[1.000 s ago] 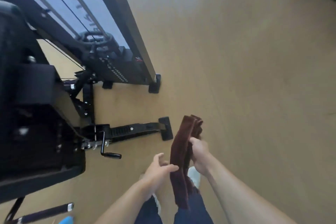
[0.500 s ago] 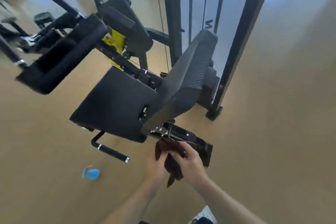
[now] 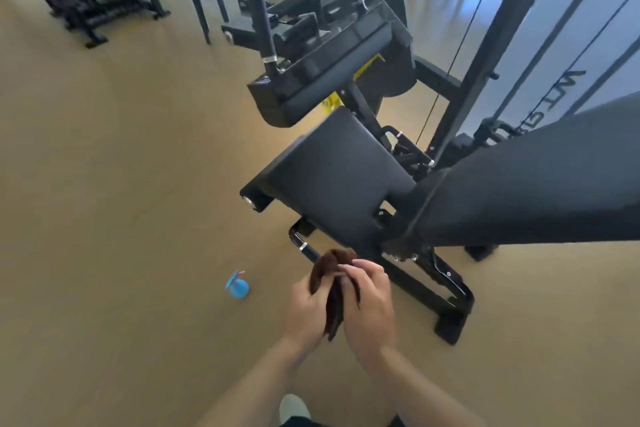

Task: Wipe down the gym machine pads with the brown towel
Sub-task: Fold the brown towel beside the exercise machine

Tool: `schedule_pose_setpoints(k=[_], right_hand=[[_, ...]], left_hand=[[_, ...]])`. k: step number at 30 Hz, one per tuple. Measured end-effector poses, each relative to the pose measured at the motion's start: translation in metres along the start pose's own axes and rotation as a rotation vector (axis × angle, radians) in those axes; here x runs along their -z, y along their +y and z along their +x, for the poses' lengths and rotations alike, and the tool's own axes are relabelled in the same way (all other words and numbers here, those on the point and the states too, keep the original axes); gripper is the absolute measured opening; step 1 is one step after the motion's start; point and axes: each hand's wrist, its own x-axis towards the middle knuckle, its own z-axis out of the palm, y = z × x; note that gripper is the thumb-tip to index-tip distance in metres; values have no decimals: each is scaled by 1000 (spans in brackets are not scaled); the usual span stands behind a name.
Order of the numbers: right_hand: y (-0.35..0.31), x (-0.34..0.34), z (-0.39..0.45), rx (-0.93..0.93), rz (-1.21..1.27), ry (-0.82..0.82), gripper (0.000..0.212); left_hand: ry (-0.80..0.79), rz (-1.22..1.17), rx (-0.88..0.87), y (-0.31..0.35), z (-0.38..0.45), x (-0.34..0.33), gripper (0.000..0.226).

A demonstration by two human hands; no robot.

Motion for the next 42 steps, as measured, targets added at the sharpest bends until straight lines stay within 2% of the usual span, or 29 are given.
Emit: schedule_pose_setpoints(k=[5,8,12,15,17,22,27,30,33,38,42], right_hand=[[-40,-33,20,-274,360,-204,13],[-50,-40,40,-334,387,-195,5],[-44,-46,81,-415,408,-124,18],[-28,-45,120,-435,431,-63,24],[-20,-44,149,-437,458,-68,25],[-10,-39,219,-406,403,-82,29],[0,-37,267,-403,337,-100,22],[0,-35,283,-431,308,-22,24],[-6,-39,285,-486,288,42,23],[-28,-65,254,-398,360,-208,16],[-20,-75,241,-177,91,-135,16]], left_hand=[[-25,-63,58,4,19,40,27],[38,-129,136,12,33,52,26],[297,-181,244,26,65,68,24],[438,-45,276,28,102,84,41],[462,42,297,34,123,91,51],[531,126,308,44,168,100,54],[525,188,262,58,196,89,41],[516,164,230,73,208,71,36],[394,93,221,89,224,46,38],[129,105,212,106,247,9,36],[50,83,216,101,264,-1,30]])
